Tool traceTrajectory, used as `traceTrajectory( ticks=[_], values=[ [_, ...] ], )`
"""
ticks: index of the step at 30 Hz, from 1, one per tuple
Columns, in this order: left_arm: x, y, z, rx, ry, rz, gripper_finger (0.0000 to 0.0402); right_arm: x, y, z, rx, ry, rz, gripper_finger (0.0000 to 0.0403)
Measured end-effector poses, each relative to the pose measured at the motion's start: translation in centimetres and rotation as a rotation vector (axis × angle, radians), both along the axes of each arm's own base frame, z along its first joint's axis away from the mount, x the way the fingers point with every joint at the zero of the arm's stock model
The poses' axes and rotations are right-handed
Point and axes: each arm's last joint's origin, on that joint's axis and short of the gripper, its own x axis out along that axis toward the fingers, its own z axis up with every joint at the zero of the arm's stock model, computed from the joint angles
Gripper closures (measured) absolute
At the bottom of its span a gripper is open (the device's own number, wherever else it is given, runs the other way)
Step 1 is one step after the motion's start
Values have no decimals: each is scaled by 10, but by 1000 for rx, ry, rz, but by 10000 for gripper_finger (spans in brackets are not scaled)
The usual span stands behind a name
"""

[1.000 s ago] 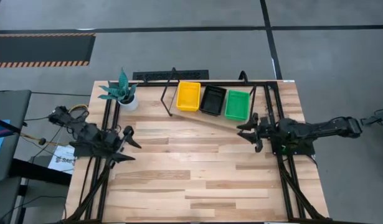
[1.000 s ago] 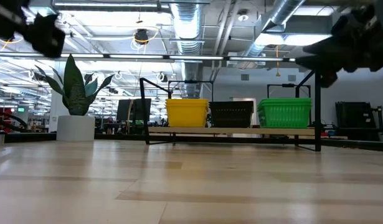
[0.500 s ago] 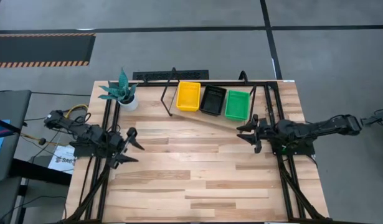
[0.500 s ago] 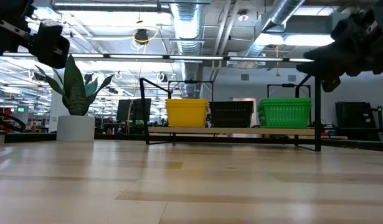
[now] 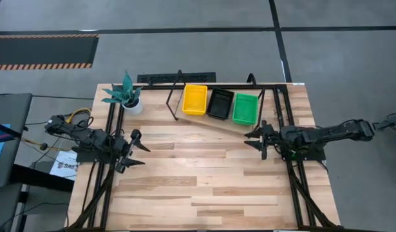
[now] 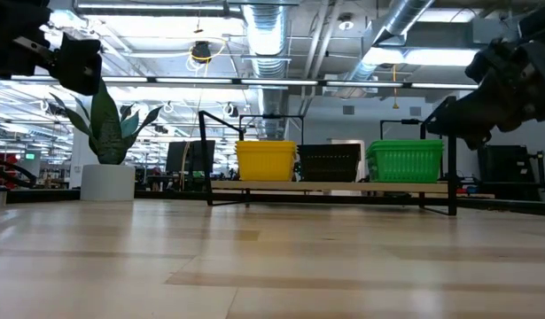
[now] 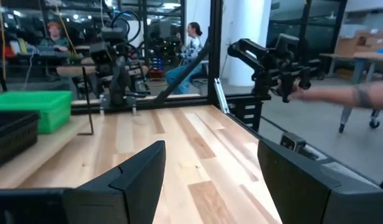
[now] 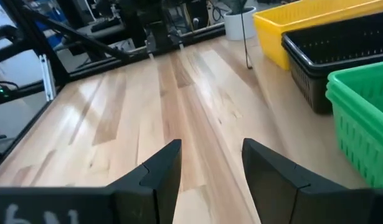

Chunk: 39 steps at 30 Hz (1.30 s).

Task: Stack baskets on shelf by color
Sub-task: Return to Home Position

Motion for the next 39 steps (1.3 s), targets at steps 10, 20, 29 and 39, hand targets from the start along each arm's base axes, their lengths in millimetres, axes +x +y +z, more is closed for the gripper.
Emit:
traceTrajectory(
  ticks=[10, 20, 29, 39],
  values=[
    [0, 0, 0, -73, 25, -3, 157, 0, 0, -1, 0, 11, 0, 215],
    [0, 0, 0, -69, 24, -4, 157, 0, 0, -1, 0, 14, 0, 216],
    [0, 0, -1, -72, 25, -4, 157, 0, 0, -2, 0, 16, 1, 215],
    [0, 0, -1, -73, 26, -4, 157, 0, 0, -2, 0, 16, 1, 219]
  ],
)
